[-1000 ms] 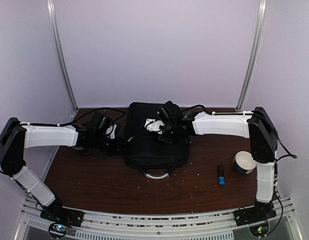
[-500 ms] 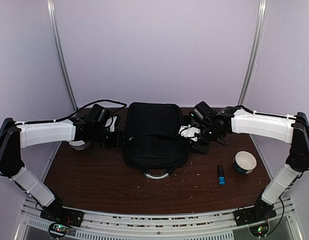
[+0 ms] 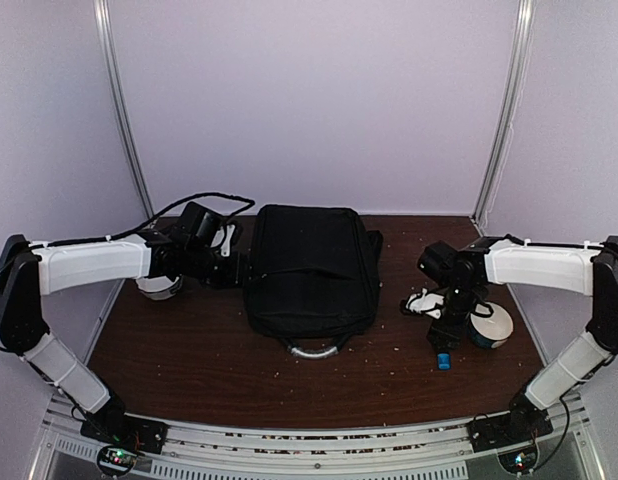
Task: Pack the student bag
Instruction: Adjust the pen at the center of the board.
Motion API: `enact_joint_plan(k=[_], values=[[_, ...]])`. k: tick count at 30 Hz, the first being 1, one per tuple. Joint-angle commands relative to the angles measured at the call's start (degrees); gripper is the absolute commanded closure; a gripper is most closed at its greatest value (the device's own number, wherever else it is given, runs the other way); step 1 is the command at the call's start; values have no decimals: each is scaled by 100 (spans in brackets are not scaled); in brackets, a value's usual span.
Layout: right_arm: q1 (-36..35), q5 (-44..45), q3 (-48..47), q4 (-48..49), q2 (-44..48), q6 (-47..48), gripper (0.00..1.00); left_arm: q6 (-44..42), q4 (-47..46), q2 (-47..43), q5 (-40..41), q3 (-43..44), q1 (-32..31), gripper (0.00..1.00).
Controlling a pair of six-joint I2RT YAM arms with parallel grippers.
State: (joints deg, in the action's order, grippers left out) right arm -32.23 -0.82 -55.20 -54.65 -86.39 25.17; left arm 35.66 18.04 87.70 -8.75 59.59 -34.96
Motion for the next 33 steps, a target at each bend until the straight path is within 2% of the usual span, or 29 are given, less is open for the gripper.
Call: enact_joint_plan(k=[1, 12, 20, 27, 33], values=[[63, -28, -14, -253, 29, 4, 27, -76, -187, 96, -46, 168, 35, 43], [93, -604, -451, -1313, -1057, 344, 26, -120, -90, 33, 16, 217, 36, 43], [58, -749, -930, -1110, -1612, 262, 27, -256, 127, 19, 66, 296, 39, 43], [-343, -475, -1461, -690, -2055, 249, 31, -166, 16, 20, 23, 188, 36, 43], [-556, -391, -1356, -502, -2118, 289, 33, -203, 109, -15, 69, 193, 38, 43]])
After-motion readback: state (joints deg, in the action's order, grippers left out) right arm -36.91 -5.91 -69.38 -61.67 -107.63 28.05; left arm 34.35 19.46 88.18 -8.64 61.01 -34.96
